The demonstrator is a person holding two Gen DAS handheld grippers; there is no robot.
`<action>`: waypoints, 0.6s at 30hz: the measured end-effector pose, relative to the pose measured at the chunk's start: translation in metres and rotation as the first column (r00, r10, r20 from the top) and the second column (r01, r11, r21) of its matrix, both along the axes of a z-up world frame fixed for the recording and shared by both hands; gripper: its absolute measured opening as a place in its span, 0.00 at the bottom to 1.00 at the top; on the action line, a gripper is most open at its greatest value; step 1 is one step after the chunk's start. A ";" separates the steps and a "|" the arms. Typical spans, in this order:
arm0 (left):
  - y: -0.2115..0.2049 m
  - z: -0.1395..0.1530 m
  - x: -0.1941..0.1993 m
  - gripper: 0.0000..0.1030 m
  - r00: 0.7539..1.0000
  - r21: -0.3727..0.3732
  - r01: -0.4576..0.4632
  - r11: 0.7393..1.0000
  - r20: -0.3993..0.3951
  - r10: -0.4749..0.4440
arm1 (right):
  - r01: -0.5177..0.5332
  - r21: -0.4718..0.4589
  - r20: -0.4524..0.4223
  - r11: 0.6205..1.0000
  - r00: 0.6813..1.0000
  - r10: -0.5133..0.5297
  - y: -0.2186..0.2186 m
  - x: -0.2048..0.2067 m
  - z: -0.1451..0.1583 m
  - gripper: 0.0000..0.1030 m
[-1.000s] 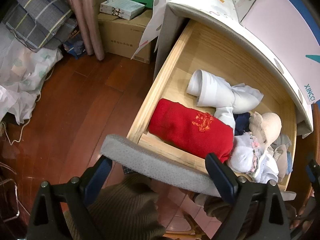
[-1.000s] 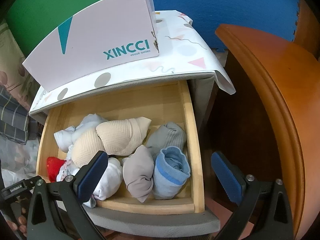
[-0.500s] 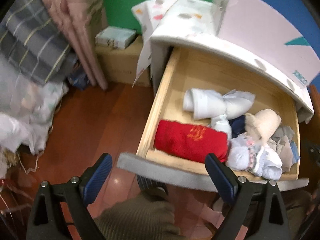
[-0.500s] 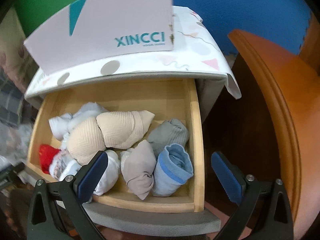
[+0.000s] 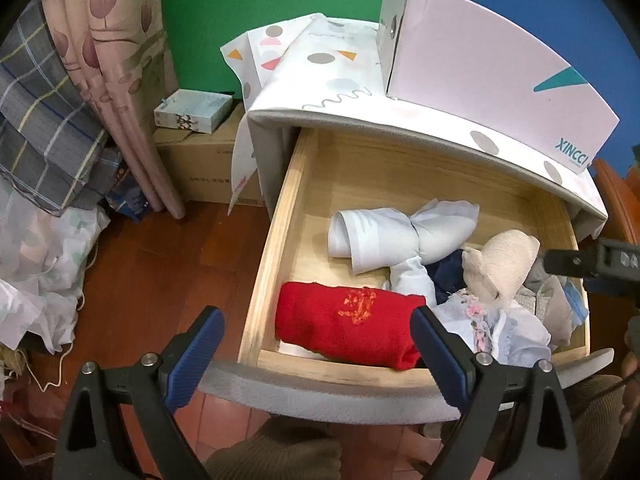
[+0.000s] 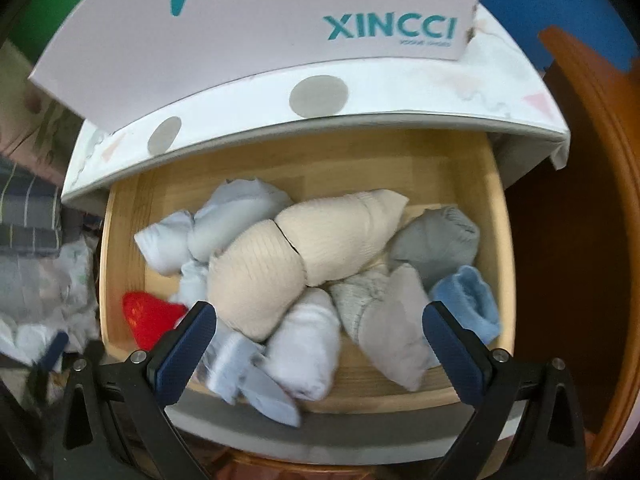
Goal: Take underwear out of drawer
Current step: 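Lower the right tool and grasp the beige bra in the drawer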
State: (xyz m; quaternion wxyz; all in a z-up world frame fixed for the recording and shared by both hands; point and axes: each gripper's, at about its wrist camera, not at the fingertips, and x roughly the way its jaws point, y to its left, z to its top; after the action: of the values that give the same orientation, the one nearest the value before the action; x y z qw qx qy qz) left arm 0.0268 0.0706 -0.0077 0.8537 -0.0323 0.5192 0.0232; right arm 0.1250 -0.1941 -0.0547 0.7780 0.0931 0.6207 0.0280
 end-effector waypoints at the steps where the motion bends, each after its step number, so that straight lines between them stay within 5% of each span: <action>1: 0.001 -0.003 0.001 0.94 1.000 -0.003 -0.005 1.000 -0.008 0.005 | 0.011 -0.011 -0.012 1.000 1.000 -0.012 0.003 0.002 -0.002 1.00; 18: 0.018 -0.014 0.003 0.94 0.997 -0.116 -0.060 0.991 -0.063 0.053 | 0.193 0.014 -0.121 0.981 0.974 -0.190 0.029 0.035 -0.064 0.97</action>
State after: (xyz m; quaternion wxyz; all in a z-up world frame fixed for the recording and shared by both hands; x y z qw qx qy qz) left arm 0.0293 0.0881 -0.0217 0.8333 -0.0965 0.5441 0.0176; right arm 0.1598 -0.1650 -0.1185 0.7375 0.1638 0.6536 -0.0447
